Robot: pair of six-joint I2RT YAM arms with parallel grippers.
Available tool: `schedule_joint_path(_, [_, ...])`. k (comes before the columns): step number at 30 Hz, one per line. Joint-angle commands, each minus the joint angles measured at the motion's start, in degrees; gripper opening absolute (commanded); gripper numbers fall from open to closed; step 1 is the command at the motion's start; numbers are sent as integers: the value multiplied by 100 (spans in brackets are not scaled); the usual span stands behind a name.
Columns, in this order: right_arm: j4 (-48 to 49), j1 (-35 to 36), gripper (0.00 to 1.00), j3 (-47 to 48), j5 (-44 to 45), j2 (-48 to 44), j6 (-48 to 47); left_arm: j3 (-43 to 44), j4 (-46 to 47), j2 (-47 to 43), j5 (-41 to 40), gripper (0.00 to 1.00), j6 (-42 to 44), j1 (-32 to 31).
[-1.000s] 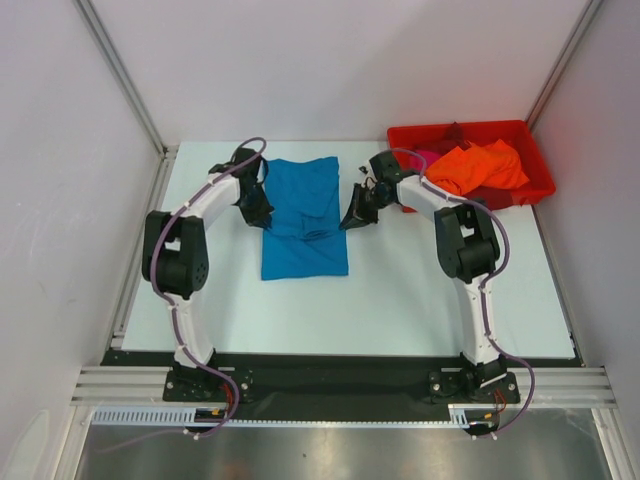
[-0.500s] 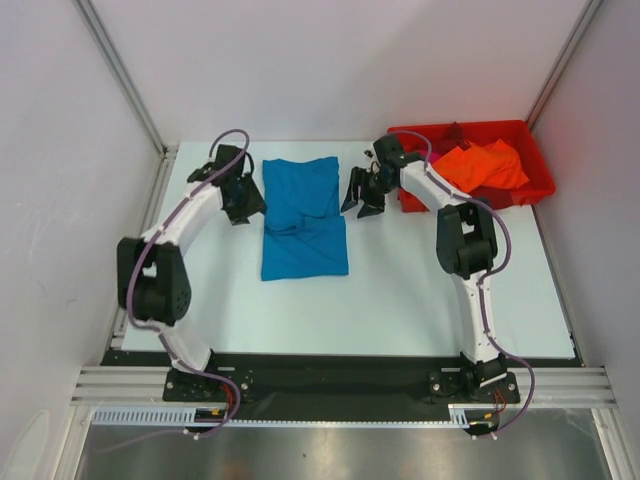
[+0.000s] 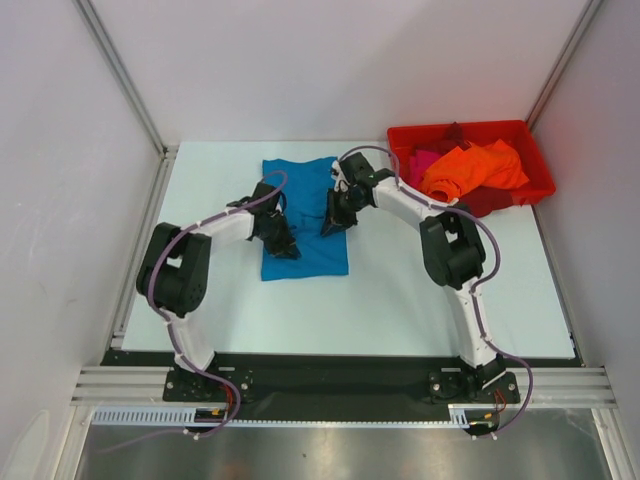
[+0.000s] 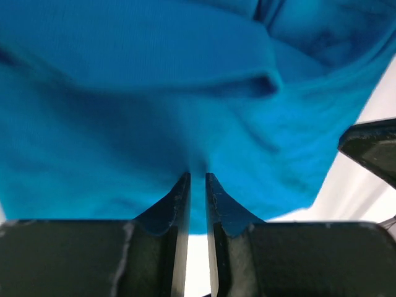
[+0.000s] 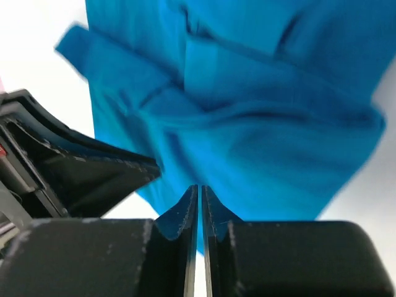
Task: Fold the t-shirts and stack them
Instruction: Fold the tshirt
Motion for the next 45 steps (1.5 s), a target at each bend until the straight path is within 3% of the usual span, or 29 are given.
schedule_joint_path(1, [570, -77, 10, 380, -266, 326, 211, 547, 380, 235, 174, 20, 12, 52])
schedule_joint_path(10, [1317, -191, 11, 1169, -627, 1240, 668, 1057, 784, 1035, 419, 20, 126, 623])
schedule_joint_path(18, [1072, -639, 20, 2761, -662, 2215, 871, 2330, 574, 2125, 700, 22, 407, 1203])
schedule_joint_path(22, [694, -885, 22, 3237, -794, 2173, 731, 2561, 468, 2004, 842, 24, 504, 1362])
schedule_joint_path(26, [-79, -1044, 30, 2711, -663, 1324, 179, 2044, 258, 1065, 666, 32, 654, 1344])
schedule_joint_path(27, [-254, -1044, 32, 2326, -593, 1111, 46, 1755, 92, 828, 622, 39, 671, 1344])
schedule_joint_path(32, [-616, -1097, 47, 577, -433, -513, -272, 690, -313, -904, 447, 45, 803, 1353])
schedule_joint_path(35, [-178, -1079, 62, -847, -951, -1261, -176, -55, -823, -1660, 139, 59, 953, 1353])
schedule_joint_path(40, [867, -974, 85, -2641, -1251, -2002, 395, -1085, -798, -2215, 278, 67, 953, 1537])
schedule_joint_path(45, [1624, -860, 87, -3442, -1409, -2143, 852, -1937, -96, -2330, 937, 74, 900, 1766])
